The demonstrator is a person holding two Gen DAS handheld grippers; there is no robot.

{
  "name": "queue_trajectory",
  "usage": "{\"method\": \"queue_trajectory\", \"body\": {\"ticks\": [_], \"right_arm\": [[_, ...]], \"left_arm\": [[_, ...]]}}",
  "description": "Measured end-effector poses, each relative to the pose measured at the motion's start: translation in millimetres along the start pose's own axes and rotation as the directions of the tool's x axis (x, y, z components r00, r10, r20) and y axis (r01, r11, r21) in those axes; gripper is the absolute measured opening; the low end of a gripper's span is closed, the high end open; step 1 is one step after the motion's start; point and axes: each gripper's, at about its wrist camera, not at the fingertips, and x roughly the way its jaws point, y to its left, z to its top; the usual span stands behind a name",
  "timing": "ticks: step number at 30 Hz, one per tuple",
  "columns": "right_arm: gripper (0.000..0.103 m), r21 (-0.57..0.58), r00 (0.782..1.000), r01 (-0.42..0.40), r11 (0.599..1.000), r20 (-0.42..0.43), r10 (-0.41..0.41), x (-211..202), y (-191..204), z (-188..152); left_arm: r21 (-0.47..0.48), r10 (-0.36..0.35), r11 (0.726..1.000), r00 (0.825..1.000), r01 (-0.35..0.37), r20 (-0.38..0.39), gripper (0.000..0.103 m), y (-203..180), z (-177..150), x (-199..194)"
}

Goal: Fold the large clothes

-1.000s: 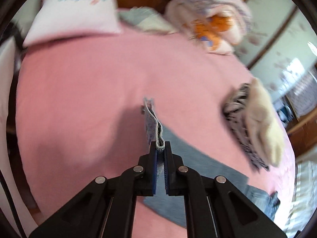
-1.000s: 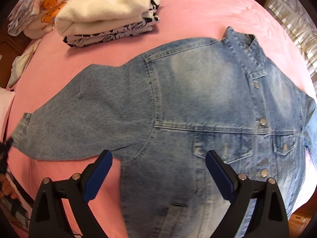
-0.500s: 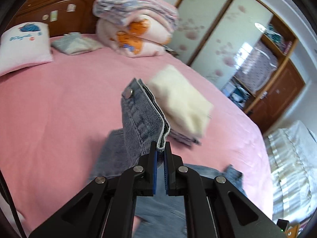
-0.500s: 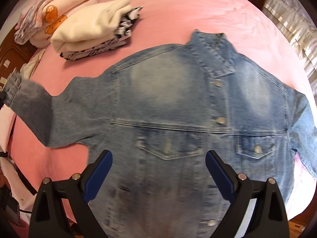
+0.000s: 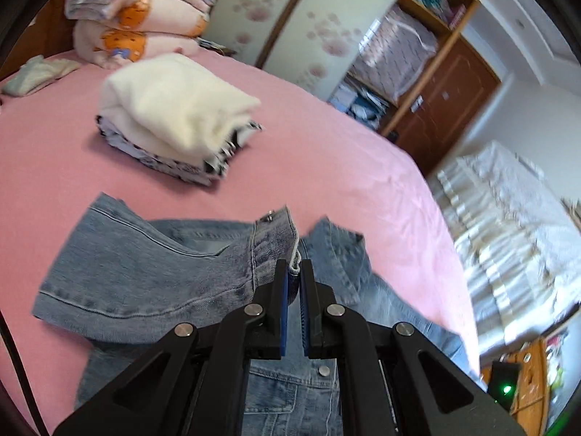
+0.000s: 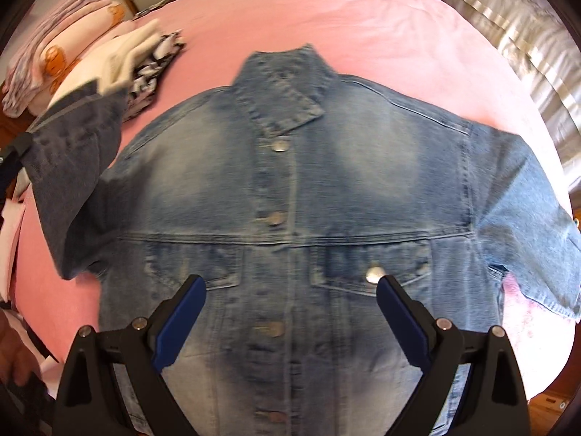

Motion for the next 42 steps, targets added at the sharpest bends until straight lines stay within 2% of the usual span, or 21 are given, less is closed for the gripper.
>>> {"method": "queue_trajectory", "body": {"ticks": [3, 5, 10, 12, 14, 15, 17, 19, 22, 27, 28, 30, 33, 37, 38, 42], "right_arm": [[0.096, 0.029, 1.000, 0.009, 1.000, -0.008, -0.009, 7, -19, 3], [0.096, 0.050, 1.000, 0.011, 0.999, -0.012, -0.010, 12, -30, 5], [0.096, 0.077, 1.000, 0.021, 0.997, -0.015, -0.020, 22, -47, 10], [0.096, 0.089, 1.000, 0.023, 0.996, -0.016, -0.021, 26, -52, 11], [0.096, 0.096, 1.000, 0.023, 0.995, -0.020, -0.021, 29, -56, 13], [0.096, 0.097, 1.000, 0.022, 0.995, -0.025, -0.019, 31, -57, 13], [0.096, 0.097, 0.999, 0.017, 0.995, -0.032, -0.014, 34, -58, 14], [0.096, 0.092, 0.999, 0.010, 0.996, -0.038, -0.007, 37, -57, 16], [0.096, 0.086, 0.999, -0.011, 0.996, -0.048, 0.015, 41, -54, 19], [0.095, 0.091, 0.990, -0.108, 0.990, -0.081, 0.116, 49, -41, 27], [0.095, 0.095, 0.986, -0.130, 0.987, -0.091, 0.139, 51, -38, 28], [0.085, 0.102, 0.976, -0.174, 0.979, -0.115, 0.186, 56, -30, 30], [0.078, 0.106, 0.955, -0.227, 0.968, -0.169, 0.243, 68, -15, 29], [0.069, 0.146, 0.924, -0.286, 0.947, -0.220, 0.313, 81, -2, 22], [0.063, 0.163, 0.914, -0.301, 0.940, -0.232, 0.333, 85, 1, 20], [0.054, 0.205, 0.896, -0.316, 0.926, -0.255, 0.363, 95, 7, 15]], "left_arm": [[0.088, 0.027, 0.996, 0.996, -0.020, -0.079, 0.004, -26, -18, 32], [0.114, 0.030, 0.993, 0.993, -0.017, -0.116, 0.004, -26, -26, 45], [0.171, 0.044, 0.985, 0.967, -0.001, -0.250, 0.005, -27, -61, 77], [0.198, 0.056, 0.980, 0.950, 0.006, -0.307, 0.017, -25, -71, 87], [0.233, 0.069, 0.972, 0.934, 0.015, -0.350, 0.036, -30, -77, 94], [0.245, 0.077, 0.969, 0.933, 0.012, -0.351, 0.040, -30, -80, 95], [0.250, 0.079, 0.968, 0.932, 0.013, -0.354, 0.066, -30, -80, 92], [0.241, 0.074, 0.970, 0.934, 0.013, -0.348, 0.077, -26, -77, 84], [0.254, 0.118, 0.967, 0.936, -0.032, -0.330, 0.080, -18, -69, 69], [0.272, 0.224, 0.952, 0.921, -0.137, -0.320, 0.083, 11, -64, 48], [0.266, 0.242, 0.951, 0.914, -0.157, -0.325, 0.083, 19, -64, 44], [0.254, 0.270, 0.949, 0.904, -0.190, -0.332, 0.083, 33, -66, 38], [0.235, 0.319, 0.940, 0.883, -0.248, -0.344, 0.083, 59, -72, 24], [0.230, 0.385, 0.919, 0.846, -0.319, -0.368, 0.083, 97, -86, 6], [0.229, 0.399, 0.914, 0.838, -0.334, -0.373, 0.083, 105, -89, 3], [0.225, 0.441, 0.897, 0.809, -0.381, -0.388, 0.083, 135, -97, -7]]}}
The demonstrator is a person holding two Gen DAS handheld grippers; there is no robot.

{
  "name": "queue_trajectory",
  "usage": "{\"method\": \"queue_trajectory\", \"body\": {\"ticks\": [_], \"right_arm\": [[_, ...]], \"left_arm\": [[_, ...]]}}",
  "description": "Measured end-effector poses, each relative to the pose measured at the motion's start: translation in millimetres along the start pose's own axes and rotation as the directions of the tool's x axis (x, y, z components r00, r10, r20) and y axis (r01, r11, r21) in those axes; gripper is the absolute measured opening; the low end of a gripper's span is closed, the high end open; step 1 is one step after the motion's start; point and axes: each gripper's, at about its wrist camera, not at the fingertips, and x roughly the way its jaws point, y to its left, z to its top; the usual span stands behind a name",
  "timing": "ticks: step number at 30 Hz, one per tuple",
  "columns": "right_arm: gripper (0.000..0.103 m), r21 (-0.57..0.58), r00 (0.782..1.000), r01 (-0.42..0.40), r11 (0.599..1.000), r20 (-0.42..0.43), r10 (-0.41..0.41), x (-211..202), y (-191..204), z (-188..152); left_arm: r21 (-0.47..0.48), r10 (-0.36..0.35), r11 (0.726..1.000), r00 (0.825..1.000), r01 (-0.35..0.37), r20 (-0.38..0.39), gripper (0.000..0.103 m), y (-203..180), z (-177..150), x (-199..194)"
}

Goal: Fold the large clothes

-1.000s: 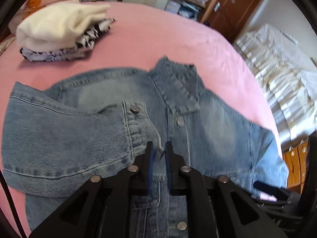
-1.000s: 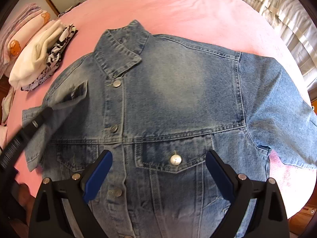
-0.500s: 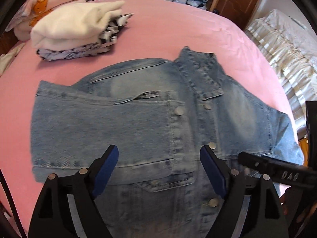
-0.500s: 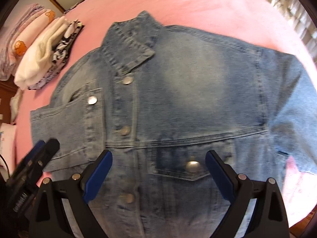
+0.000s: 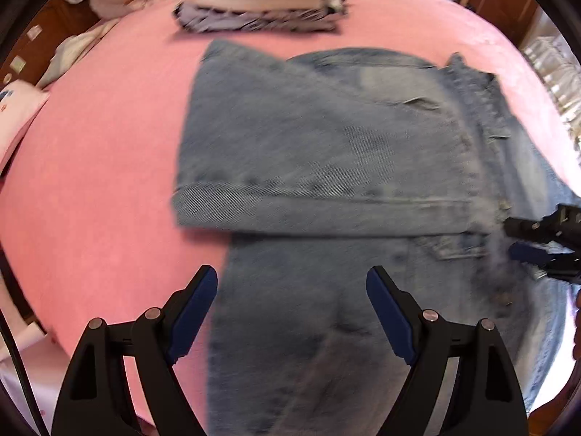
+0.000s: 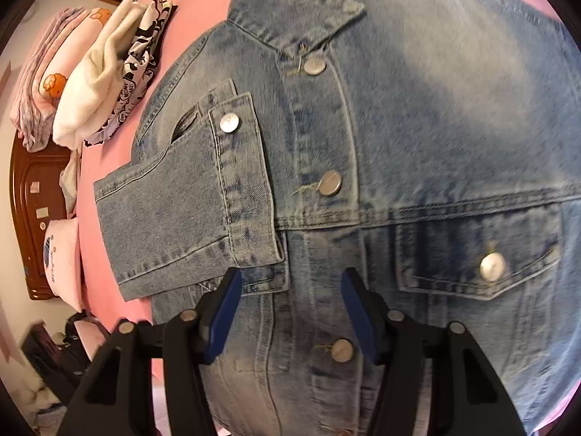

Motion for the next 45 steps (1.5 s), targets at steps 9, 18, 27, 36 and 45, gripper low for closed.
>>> {"method": "queue_trajectory", "body": {"ticks": [9, 18, 27, 36, 45], "right_arm": [[0.036, -0.052, 0.999, -0.033, 0.998, -0.008, 0.033, 22, 17, 3], [0.036, -0.097, 1.000, -0.014, 0.995, 0.015, 0.016, 34, 19, 11], [0.010, -0.079, 1.000, 0.016, 0.997, 0.001, -0.016, 36, 13, 17], [0.005, -0.037, 0.997, -0.078, 0.996, 0.013, 0.079, 5, 12, 19], [0.002, -0.129, 0.983, -0.075, 0.989, 0.154, 0.095, -52, 47, 35]], "left_arm": [[-0.081, -0.016, 0.997, 1.000, 0.016, -0.002, 0.083, 57, -1, 21], [-0.059, -0.097, 0.993, 0.995, 0.099, 0.025, 0.083, 71, 6, 47], [0.016, -0.120, 0.993, 0.992, 0.120, 0.044, 0.082, 75, 18, 66], [0.039, -0.109, 0.994, 0.991, 0.106, 0.076, 0.082, 62, 33, 77], [-0.042, -0.133, 0.989, 0.985, 0.138, 0.112, 0.064, 60, 38, 83]]}}
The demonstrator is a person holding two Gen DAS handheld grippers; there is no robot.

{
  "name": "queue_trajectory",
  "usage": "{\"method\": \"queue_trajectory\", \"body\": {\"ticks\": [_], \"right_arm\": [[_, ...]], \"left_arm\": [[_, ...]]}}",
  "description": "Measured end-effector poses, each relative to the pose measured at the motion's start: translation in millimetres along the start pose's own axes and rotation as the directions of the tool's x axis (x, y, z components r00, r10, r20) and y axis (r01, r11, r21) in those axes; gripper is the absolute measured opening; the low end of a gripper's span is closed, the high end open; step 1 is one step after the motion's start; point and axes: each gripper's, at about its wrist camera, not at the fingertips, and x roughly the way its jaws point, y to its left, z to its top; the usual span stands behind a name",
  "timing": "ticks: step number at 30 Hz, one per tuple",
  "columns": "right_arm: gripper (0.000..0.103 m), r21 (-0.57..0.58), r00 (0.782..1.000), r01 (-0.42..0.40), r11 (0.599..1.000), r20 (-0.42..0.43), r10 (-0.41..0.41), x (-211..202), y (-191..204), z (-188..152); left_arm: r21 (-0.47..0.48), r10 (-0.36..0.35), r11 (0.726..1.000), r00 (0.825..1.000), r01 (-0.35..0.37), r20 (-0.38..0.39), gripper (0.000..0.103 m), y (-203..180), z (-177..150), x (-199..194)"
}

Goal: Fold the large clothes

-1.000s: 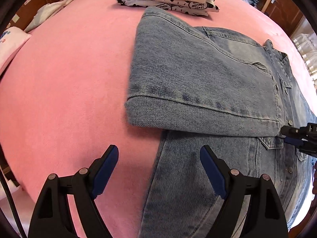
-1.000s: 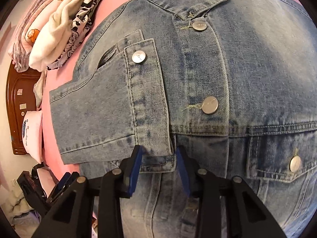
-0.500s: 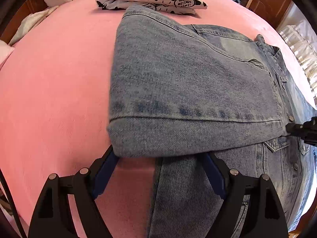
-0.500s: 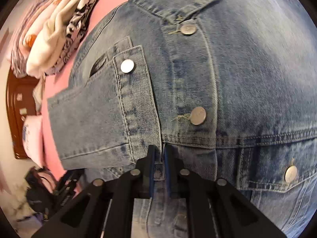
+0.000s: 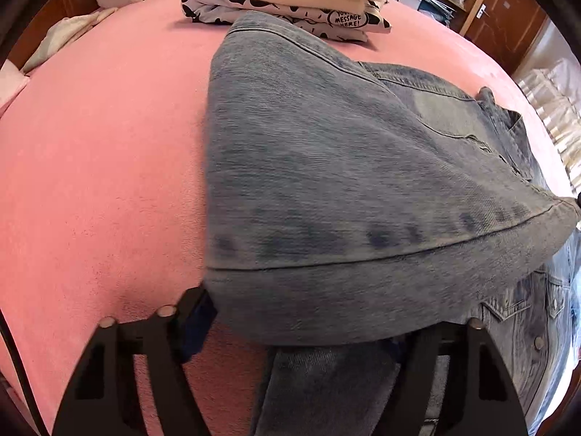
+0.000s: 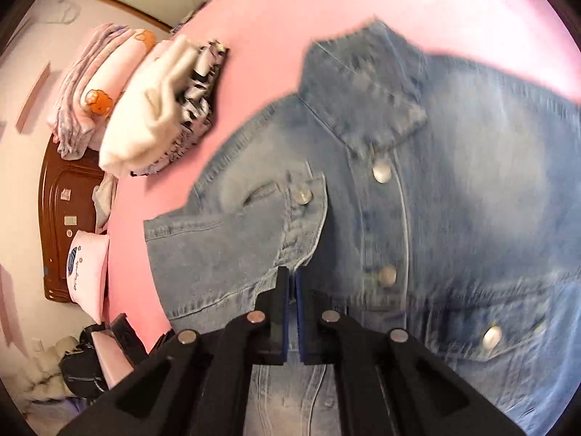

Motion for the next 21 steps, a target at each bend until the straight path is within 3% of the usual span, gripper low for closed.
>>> {"method": "queue_trajectory", "body": {"ticks": [6, 8, 10, 15, 21], "right_arm": [[0.002, 0.007, 0.996, 0.074, 0.997, -0.048, -0.073, 2, -6, 10], [0.002, 0.030, 0.995, 0.090, 0.996, -0.048, -0.088, 0, -15, 8], [0.002, 0.053, 0.993, 0.114, 0.992, -0.038, -0.112, -5, -25, 7], [0.002, 0.071, 0.990, 0.139, 0.988, -0.008, -0.139, -29, -33, 3], [0.002, 0.101, 0.985, 0.171, 0.980, -0.016, -0.170, -50, -43, -16]], "left_arm": [[0.026, 0.022, 0.999, 1.000, -0.022, 0.000, 0.050, -7, -2, -1], [0.040, 0.035, 0.999, 0.999, -0.035, 0.014, 0.037, -13, -1, -3], [0.054, 0.052, 0.997, 0.998, -0.053, 0.020, 0.033, -19, 0, -3], [0.121, 0.131, 0.984, 0.991, -0.134, 0.033, 0.028, -39, 1, -7], [0.164, 0.161, 0.973, 0.987, -0.161, 0.009, 0.025, -56, 7, -8]]}}
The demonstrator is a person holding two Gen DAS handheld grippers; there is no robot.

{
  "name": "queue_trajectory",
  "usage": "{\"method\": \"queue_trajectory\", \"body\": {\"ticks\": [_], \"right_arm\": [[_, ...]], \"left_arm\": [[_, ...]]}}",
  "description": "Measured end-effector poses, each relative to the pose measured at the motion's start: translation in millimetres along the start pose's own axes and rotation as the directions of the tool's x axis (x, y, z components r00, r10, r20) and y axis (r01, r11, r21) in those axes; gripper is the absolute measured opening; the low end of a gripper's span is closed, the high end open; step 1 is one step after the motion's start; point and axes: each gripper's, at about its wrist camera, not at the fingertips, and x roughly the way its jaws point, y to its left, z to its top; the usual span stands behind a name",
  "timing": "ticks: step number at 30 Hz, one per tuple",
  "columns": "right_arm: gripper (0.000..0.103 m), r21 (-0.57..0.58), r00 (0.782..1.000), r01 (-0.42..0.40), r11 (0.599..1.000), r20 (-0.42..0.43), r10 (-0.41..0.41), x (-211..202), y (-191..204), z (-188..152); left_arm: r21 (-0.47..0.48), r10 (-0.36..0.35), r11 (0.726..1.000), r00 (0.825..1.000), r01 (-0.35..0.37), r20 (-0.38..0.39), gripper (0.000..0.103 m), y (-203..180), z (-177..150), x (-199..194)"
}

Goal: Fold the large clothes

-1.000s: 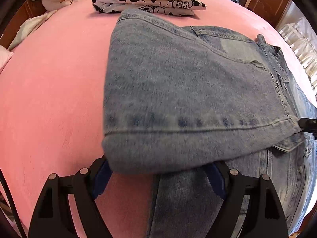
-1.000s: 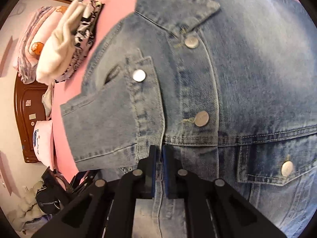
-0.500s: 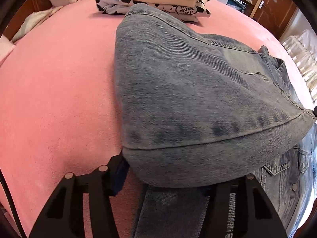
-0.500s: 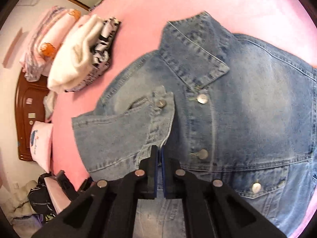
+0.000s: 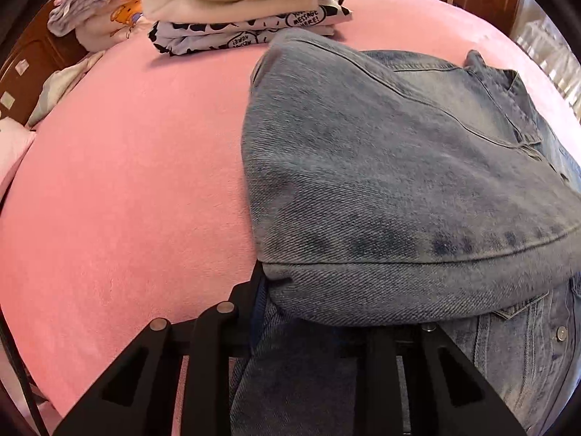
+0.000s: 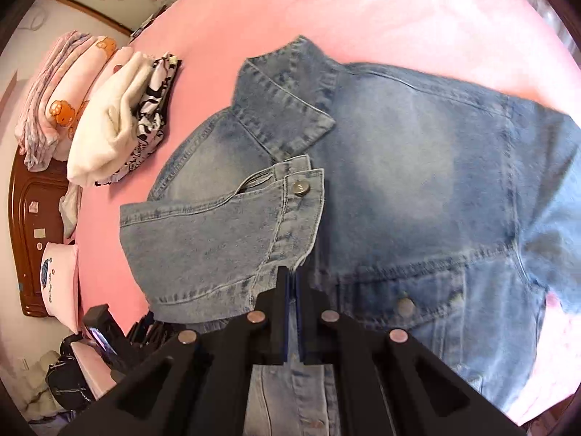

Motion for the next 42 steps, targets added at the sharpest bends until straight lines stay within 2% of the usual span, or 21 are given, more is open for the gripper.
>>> {"method": "queue_trajectory", "body": {"ticks": [6, 12, 15, 19, 22, 25, 29, 32, 34, 38, 42], "right_arm": [[0.002, 0.096, 0.999, 0.018, 0.995, -0.050, -0.013, 10, -30, -30], [0.001, 0.064, 0.992, 0.092, 0.994, -0.090, -0.086, 16, -39, -60], [0.001, 0.082, 0.991, 0.120, 0.989, -0.075, -0.114, 17, -49, -69], [0.001, 0.048, 0.983, 0.183, 0.982, -0.046, -0.181, 26, -52, -73], [0.001, 0.063, 0.980, 0.195, 0.979, -0.050, -0.192, 42, -60, -72], [0.001, 0.099, 0.980, 0.192, 0.976, -0.064, -0.186, 57, -68, -74], [0.001, 0.125, 0.983, 0.183, 0.975, -0.046, -0.178, 59, -68, -77], [0.001, 0.119, 0.983, 0.182, 0.976, -0.041, -0.178, 59, -68, -80], [0.001, 0.124, 0.981, 0.193, 0.973, -0.028, -0.191, 58, -65, -81], [0.001, 0.138, 0.963, 0.260, 0.956, 0.034, -0.267, 37, -68, -84], [0.001, 0.158, 0.949, 0.298, 0.941, 0.060, -0.310, 20, -83, -76]], "left_arm": [[0.012, -0.003, 1.000, 1.000, 0.003, -0.004, 0.025, -1, -2, -8], [0.069, -0.013, 0.997, 1.000, 0.015, -0.026, 0.024, -10, -1, -13], [0.101, -0.049, 0.993, 0.998, 0.053, -0.044, 0.024, -17, -4, -21], [0.147, -0.054, 0.987, 0.996, 0.064, -0.073, 0.023, -23, -9, -21], [0.137, -0.051, 0.988, 0.994, 0.064, -0.092, 0.022, -19, -14, -15], [0.137, 0.001, 0.990, 0.996, 0.011, -0.088, 0.019, -9, -15, -8], [0.052, -0.096, 0.993, 0.989, 0.102, -0.111, 0.019, 12, -11, -4], [0.068, -0.089, 0.993, 0.991, 0.096, -0.096, 0.019, 12, -9, -5], [0.025, -0.111, 0.993, 0.990, 0.114, -0.089, 0.019, 16, -9, -9], [-0.036, -0.162, 0.987, 0.983, 0.159, -0.083, 0.019, 26, -8, -8], [-0.009, -0.150, 0.989, 0.985, 0.149, -0.082, 0.018, 23, -3, -4]]}}
